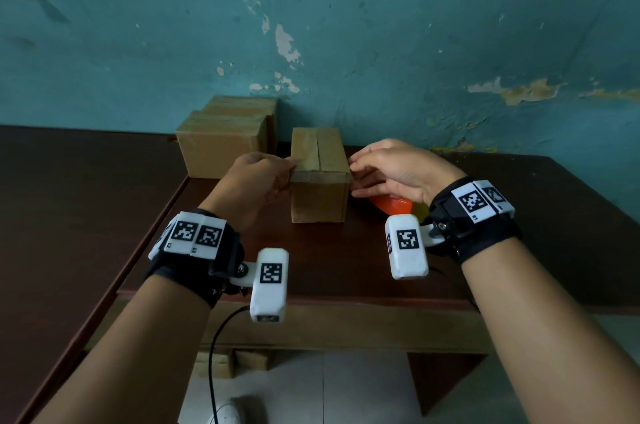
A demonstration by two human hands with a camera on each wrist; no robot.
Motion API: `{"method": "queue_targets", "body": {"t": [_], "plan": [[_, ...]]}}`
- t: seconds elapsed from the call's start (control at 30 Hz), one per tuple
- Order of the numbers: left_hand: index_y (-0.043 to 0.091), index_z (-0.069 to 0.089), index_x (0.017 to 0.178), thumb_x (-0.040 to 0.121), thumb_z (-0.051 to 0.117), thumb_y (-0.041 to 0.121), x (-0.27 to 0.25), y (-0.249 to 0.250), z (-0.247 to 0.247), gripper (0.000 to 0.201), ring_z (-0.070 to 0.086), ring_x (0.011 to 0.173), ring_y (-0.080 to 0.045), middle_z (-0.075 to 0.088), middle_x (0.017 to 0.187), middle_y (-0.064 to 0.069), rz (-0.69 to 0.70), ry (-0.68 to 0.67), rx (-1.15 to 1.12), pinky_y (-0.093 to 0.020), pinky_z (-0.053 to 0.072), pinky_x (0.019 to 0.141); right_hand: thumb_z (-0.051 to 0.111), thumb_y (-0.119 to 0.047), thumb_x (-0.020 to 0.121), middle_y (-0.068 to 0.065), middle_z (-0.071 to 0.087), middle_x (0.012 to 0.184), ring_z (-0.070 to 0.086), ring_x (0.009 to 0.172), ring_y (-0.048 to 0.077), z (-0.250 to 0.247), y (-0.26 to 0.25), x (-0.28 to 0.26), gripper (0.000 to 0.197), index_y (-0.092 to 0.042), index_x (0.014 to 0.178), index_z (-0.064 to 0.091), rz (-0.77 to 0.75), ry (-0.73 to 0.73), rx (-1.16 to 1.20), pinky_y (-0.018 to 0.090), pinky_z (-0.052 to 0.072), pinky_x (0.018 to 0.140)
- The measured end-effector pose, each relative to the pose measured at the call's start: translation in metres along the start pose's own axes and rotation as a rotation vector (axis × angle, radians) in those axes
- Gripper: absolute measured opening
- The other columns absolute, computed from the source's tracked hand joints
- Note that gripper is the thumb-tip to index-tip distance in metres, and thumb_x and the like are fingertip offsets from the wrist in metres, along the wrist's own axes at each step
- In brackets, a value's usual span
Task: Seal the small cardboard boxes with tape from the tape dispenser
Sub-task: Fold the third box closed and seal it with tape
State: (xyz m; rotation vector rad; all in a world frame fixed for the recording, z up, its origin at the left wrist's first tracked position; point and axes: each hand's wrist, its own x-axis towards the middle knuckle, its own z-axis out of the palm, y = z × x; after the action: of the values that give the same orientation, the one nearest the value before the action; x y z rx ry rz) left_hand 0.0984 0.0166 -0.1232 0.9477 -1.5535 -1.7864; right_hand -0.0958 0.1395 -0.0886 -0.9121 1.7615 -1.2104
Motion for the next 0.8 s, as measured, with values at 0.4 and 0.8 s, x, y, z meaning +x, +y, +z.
{"method": "queue_targets", "body": {"t": [0.4, 0.8], "plan": [[0.002, 0.061, 0.125, 0.101, 0.056, 0.001, 0.004, -0.001, -0.001, 0.025, 0.072, 0.088, -0.022, 0.073, 0.101, -0.013, -0.019, 0.045, -0.074, -0.039, 0.060, 0.084, 0.050, 0.011, 0.101, 0.020, 0.074, 0.097, 0.077, 0.083, 0.026, 0.005, -0.001, -0.001, 0.021, 0.003, 0.117, 0.061, -0.002, 0.041, -0.071, 0.036, 0.067, 0.075], [0.003, 0.060, 0.127, 0.096, 0.059, -0.004, 0.003, 0.001, -0.001, 0.032, 0.073, 0.089, -0.022, 0.070, 0.114, -0.020, -0.032, 0.082, -0.111, -0.038, 0.063, 0.085, 0.050, 0.009, 0.102, 0.020, 0.061, 0.104, 0.079, 0.074, 0.034, 0.002, -0.008, -0.007, 0.017, -0.008, 0.100, 0.052, -0.097, 0.129, -0.081, 0.043, 0.068, 0.071]]}}
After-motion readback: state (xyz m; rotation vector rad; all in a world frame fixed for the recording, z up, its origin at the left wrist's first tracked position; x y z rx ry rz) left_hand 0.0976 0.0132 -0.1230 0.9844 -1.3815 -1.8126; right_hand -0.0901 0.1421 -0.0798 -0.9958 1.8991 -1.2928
